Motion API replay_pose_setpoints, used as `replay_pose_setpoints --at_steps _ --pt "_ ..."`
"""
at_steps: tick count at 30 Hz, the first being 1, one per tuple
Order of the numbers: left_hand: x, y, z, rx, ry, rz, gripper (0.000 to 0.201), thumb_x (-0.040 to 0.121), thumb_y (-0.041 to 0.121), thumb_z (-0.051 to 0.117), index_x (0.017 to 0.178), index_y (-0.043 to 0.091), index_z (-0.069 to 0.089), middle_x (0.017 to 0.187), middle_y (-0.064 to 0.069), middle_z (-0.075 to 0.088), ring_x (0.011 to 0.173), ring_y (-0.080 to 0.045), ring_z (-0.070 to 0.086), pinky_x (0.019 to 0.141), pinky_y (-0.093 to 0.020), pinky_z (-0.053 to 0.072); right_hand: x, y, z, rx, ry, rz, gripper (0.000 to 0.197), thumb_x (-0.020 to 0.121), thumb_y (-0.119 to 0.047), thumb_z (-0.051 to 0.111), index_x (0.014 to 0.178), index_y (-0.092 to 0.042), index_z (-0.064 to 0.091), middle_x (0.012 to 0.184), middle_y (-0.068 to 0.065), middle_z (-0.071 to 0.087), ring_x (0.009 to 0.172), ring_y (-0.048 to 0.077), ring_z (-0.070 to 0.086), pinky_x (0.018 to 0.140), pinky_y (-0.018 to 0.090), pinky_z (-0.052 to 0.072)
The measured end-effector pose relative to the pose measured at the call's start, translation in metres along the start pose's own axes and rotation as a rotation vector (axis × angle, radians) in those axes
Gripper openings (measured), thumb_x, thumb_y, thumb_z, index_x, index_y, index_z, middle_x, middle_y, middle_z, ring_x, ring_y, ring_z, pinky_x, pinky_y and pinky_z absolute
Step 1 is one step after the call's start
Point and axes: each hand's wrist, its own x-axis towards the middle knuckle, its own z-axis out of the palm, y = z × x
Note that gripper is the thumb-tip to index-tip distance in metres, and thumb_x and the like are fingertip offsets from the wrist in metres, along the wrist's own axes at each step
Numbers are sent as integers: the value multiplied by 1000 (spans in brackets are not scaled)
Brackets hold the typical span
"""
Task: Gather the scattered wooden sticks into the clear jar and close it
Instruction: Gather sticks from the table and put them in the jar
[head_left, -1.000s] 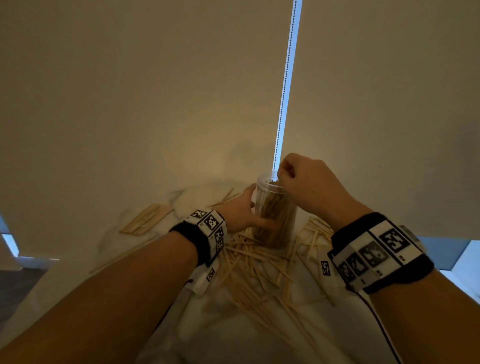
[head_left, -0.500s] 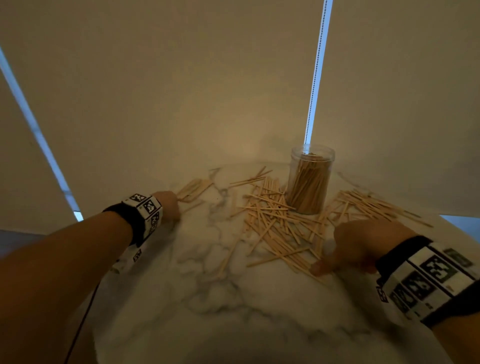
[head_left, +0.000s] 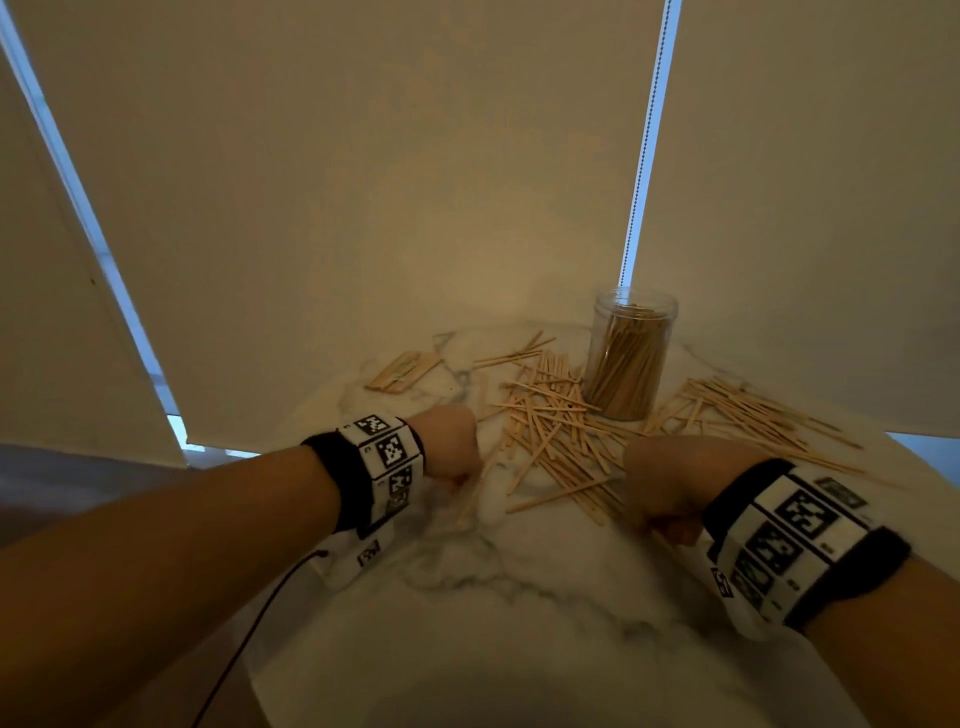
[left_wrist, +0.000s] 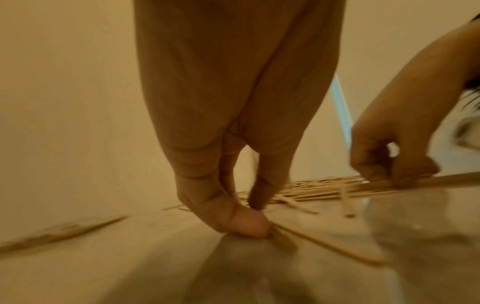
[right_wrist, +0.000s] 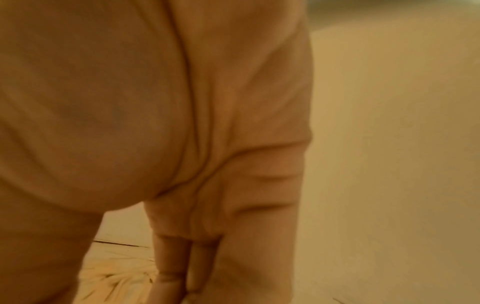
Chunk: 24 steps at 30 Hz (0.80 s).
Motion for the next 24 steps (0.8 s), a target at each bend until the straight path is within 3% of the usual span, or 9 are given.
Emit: replay_pose_setpoints --at_steps 3,4,8,11,16,18,20,22,24 --pt "-14 32 10 55 22 40 54 92 54 60 65 8 59 61 -3 58 56 -18 53 62 -31 45 -4 -1 1 -30 0 3 20 86 -22 66 69 -11 67 64 1 66 70 22 66 86 39 60" --pt "-16 39 12 83 15 39 53 90 54 64 61 10 56 58 -1 53 55 -16 50 61 -29 44 -7 -2 1 -39 -4 -7 22 88 -23 64 69 -12 66 64 1 64 68 20 64 85 38 59" --pt "-14 42 9 174 -1 10 29 93 21 66 68 9 59 65 -2 54 72 -21 56 64 -29 44 -11 3 4 -37 -6 -15 25 92 -31 61 77 -11 67 69 1 66 68 20 65 87 37 59" --pt "-14 35 5 187 -9 -20 34 91 24 67 62 12 54 61 -1 51 71 -22 55 62 -29 44 -10 14 5 55 -17 -4 32 91 -36 60 70 -12 69 58 0 68 58 18 67 81 36 61" --pt "-8 30 7 91 -51 -66 37 91 40 66 71 10 58 68 -1 54 75 -21 56 62 -28 44 -7 16 -3 268 83 -1 29 91 -21 58 68 -7 68 57 4 69 48 14 67 63 27 61" --pt "-7 35 10 66 -21 -74 47 89 51 67 73 8 56 67 -2 51 67 -19 51 55 -27 39 -4 7 -8 251 98 -12 32 93 -23 55 67 -8 64 59 4 68 48 15 65 62 27 59" --pt "-5 42 12 104 -3 -63 51 88 53 67 72 6 55 65 -2 49 61 -17 48 57 -29 39 1 -7 -10 140 126 -22 36 96 -33 53 68 -12 59 67 3 65 54 16 59 68 30 56" --pt "-3 47 11 141 13 -38 44 90 45 70 89 0 66 72 -4 54 73 -21 57 67 -31 44 8 -22 -10 -29 150 -48 45 98 -51 50 82 -11 64 80 5 63 65 17 55 74 32 53" --pt "-2 51 9 147 37 0 38 91 33 72 108 -1 70 86 -7 59 93 -25 65 74 -30 48 18 -32 -8 -148 136 -68 62 93 -63 50 108 -5 66 101 10 64 81 21 53 77 33 48"
